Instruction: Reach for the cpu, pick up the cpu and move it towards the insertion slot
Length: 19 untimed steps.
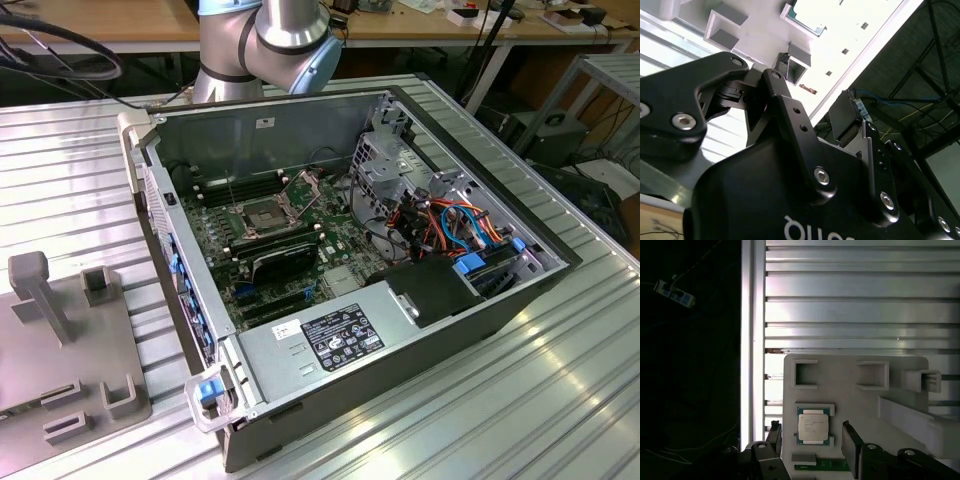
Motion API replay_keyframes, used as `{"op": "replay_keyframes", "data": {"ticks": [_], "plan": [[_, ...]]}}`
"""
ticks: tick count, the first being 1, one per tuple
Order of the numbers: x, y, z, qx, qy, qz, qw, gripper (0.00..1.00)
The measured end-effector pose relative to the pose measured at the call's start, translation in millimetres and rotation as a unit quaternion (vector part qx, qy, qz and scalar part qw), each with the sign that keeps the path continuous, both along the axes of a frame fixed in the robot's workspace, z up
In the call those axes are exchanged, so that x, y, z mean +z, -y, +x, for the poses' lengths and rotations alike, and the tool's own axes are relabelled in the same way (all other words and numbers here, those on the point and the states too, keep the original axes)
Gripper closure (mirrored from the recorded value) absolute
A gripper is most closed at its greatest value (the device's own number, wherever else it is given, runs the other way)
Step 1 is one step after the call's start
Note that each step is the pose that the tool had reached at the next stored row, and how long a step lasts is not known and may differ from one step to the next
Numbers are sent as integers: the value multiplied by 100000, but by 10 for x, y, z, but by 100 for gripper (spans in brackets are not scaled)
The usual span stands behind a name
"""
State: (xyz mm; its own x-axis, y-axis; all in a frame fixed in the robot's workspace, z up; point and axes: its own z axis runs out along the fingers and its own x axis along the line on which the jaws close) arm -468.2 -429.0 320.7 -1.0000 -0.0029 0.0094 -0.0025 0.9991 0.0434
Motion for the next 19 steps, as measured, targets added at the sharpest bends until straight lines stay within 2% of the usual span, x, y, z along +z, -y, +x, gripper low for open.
{"op": "replay_keyframes", "data": {"ticks": [5,14,19], "plan": [[-31,70,0,3,1,4,100000,40],[-82,127,0,3,3,-112,100000,40],[-91,140,0,4,-4,-128,100000,40]]}}
